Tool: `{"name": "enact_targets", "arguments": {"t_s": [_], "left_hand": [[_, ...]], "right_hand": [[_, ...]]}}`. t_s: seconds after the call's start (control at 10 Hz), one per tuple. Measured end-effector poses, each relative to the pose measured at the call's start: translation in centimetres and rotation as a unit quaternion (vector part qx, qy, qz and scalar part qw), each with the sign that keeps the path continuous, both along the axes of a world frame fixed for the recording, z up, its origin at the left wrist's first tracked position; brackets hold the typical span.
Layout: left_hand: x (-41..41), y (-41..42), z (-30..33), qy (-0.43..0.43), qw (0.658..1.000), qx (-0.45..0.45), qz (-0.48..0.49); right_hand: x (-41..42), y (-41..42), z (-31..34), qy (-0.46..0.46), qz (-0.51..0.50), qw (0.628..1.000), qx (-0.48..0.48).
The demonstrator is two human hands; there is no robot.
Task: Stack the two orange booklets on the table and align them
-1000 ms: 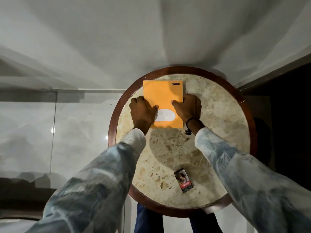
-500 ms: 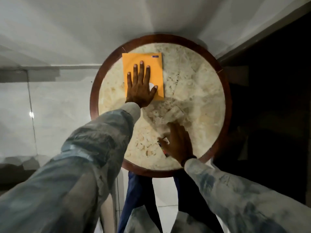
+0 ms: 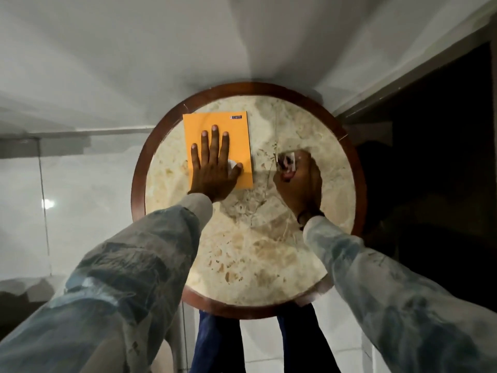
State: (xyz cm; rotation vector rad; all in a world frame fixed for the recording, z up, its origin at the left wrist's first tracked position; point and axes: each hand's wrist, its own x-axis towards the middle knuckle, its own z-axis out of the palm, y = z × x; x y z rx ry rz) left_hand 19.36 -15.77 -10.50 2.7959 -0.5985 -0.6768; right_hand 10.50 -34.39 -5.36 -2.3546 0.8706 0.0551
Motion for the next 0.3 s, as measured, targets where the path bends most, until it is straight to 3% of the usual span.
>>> {"name": "enact_targets", "arguments": {"t_s": [0.3], "left_hand": [[-0.3,0.1,-0.4,-0.031,0.999,-0.011,0.010]], "right_hand": [[5.9,-2.2,-0.4,0.045,-0.013,0.999,-0.004]]}}
